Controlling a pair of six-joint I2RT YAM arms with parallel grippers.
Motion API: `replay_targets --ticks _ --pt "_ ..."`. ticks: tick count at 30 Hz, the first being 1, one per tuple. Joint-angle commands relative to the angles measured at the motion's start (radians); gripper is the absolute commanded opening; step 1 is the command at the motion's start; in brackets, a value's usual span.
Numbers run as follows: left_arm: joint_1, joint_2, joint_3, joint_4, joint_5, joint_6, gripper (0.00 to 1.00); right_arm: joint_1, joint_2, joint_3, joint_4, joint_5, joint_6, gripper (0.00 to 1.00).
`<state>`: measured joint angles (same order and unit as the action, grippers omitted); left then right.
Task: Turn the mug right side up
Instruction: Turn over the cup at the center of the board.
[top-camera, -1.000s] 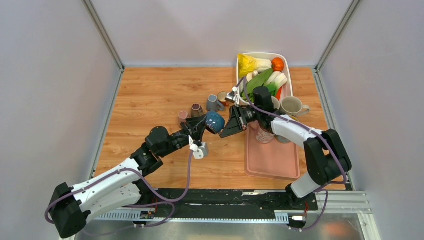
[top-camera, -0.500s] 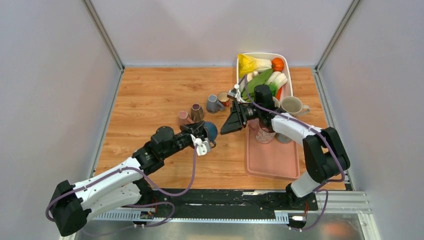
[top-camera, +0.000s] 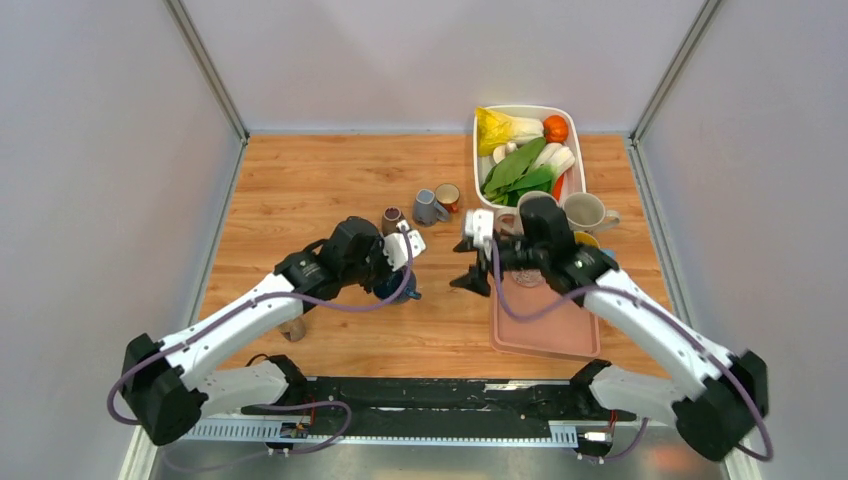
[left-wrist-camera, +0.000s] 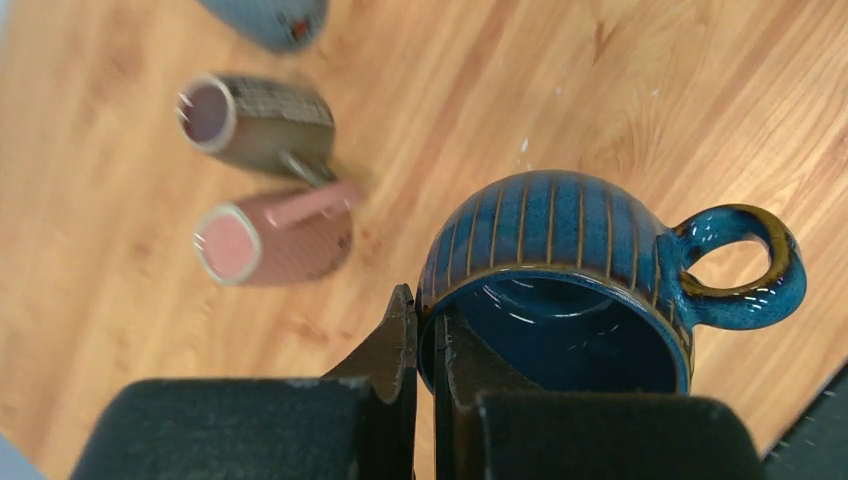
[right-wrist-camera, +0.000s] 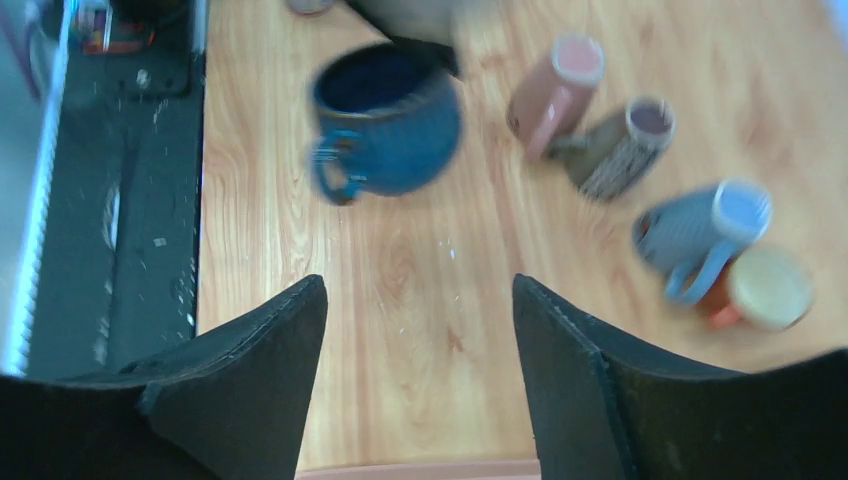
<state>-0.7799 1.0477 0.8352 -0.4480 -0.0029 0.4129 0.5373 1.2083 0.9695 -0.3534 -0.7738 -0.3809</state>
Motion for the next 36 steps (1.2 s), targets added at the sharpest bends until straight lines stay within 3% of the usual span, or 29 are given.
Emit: replay_targets --ticks 1,5,9,19,31,36 --pt "0.078 0.119 0.154 -0.182 0.071 -0.275 0.0 0.205 -0.247 -0.146 0.036 0.271 -0.449 0.69" --pt "0.133 0.176 0.213 -0.184 0.07 -0.357 0.0 0.357 -0.209 -0.143 0.027 0.467 -0.427 0.64" --pt "0.139 0.228 0.26 -0.204 0.063 -0.376 0.0 0.404 -0.066 -0.094 0.017 0.559 -0.42 0.59" --pt "0.139 0.279 0.3 -0.208 0.049 -0.405 0.0 0.421 0.101 0.003 0.124 0.604 -0.388 0.51" --pt "0.139 0.29 0.331 -0.186 0.08 -0.381 0.0 0.419 0.176 0.052 0.152 0.527 -0.343 0.53" --pt "0.139 0.286 0.333 -0.183 0.096 -0.356 0.0 0.421 0.21 0.075 0.153 0.498 -0.352 0.43"
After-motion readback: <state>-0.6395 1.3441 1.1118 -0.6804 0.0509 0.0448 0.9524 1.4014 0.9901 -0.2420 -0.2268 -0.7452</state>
